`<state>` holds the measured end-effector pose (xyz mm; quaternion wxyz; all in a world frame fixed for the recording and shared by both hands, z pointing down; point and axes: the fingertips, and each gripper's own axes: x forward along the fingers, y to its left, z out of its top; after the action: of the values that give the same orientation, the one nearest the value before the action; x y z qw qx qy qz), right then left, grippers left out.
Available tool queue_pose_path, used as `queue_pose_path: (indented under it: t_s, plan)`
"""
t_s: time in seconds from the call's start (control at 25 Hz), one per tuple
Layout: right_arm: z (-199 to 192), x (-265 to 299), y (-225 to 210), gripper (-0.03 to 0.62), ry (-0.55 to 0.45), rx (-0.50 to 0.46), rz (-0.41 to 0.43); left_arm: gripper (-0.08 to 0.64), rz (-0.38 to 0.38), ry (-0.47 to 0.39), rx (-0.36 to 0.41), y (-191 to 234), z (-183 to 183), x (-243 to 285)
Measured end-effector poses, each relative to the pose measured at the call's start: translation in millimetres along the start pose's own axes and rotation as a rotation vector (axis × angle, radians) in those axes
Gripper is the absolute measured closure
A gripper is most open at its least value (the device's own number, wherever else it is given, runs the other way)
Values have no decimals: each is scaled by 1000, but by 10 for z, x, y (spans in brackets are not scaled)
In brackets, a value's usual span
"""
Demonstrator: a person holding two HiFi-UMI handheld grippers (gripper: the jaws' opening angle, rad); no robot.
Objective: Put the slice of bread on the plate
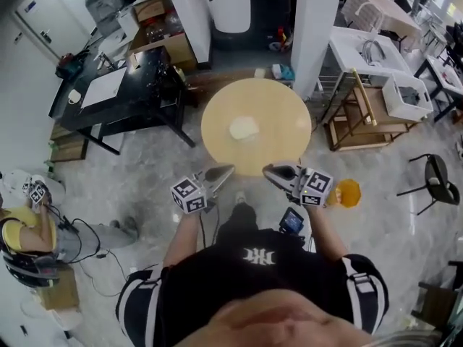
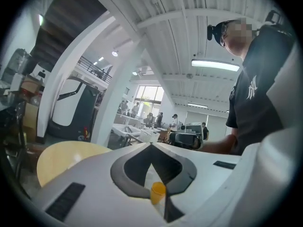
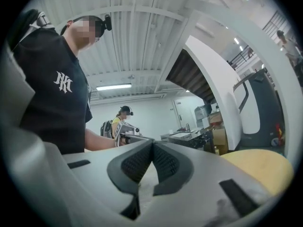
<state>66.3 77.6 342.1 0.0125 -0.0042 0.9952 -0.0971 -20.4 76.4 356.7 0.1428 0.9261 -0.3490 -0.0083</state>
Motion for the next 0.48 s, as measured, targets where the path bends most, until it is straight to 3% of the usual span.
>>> queue_pose_path:
  t_s: [0.2, 0.48]
  plan:
    - [-417, -380, 619, 595, 33, 79, -11, 548, 21, 45, -77, -674, -425, -219]
    - [-261, -577, 1118, 597, 49, -10, -26, 548, -64, 43, 12, -1180, -309, -276]
